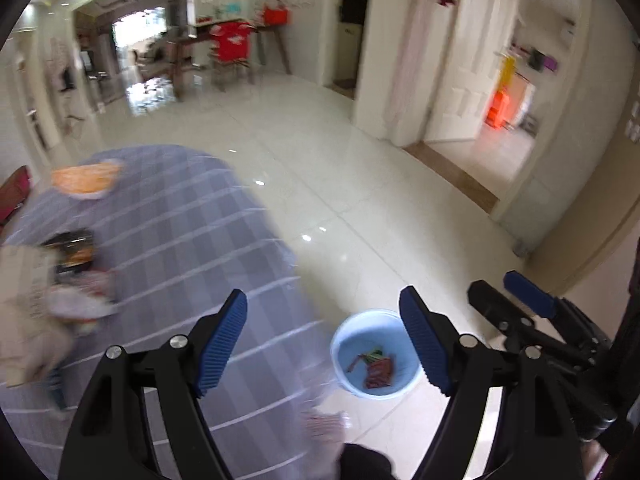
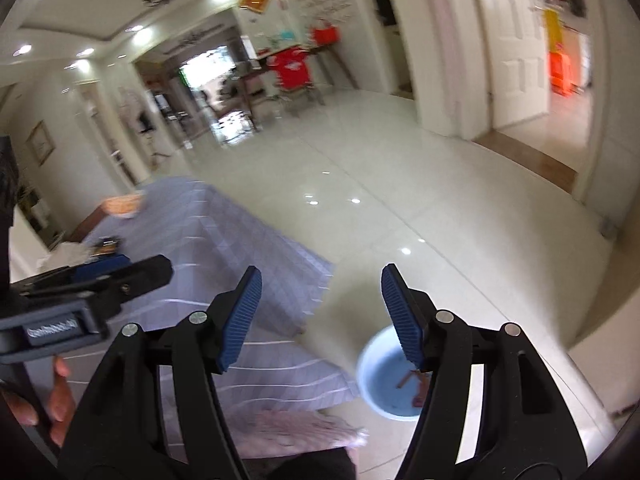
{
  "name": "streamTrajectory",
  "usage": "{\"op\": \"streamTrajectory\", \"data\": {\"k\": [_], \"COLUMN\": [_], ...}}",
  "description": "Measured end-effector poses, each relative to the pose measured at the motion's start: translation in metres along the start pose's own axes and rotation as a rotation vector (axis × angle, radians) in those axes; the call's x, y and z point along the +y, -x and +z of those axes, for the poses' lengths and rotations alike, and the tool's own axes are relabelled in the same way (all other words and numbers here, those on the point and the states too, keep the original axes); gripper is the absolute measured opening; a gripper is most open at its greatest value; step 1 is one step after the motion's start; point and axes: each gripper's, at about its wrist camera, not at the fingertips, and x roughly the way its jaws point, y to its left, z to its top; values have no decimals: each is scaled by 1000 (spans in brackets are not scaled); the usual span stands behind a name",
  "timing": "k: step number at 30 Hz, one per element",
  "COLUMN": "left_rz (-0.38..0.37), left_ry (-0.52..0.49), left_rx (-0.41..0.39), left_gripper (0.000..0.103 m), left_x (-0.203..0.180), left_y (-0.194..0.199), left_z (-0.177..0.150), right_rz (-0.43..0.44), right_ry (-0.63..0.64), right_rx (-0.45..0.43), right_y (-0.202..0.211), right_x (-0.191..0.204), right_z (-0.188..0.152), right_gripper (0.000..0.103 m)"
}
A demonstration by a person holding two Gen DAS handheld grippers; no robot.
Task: Collect trash
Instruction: 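Grasp the brown paper bag with the left tool while right tool grasps white bottle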
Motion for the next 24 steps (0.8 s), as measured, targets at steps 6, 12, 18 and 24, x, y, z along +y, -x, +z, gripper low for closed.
{"op": "streamTrajectory", "data": {"k": [6,12,18,24], "left_rz": [194,319,310,345], "left_ry": [44,-54,-152,-295], "left_rx": [-65,-18,21,19], "left_gripper": [77,77,77,41], "left_x": [87,142,156,144], "left_y": [51,63,51,32], "left_z": [-19,-43,-53,-54], "right_rz": [128,206,234,220], "right_ry": [76,137,183,257], "right_rx": [34,100,153,177], "right_y": [-10,-36,-63,-86], "right_x": [81,150,192,213], "right_z": [-1,-14,-22,-19], "right_gripper": [65,66,67,67]}}
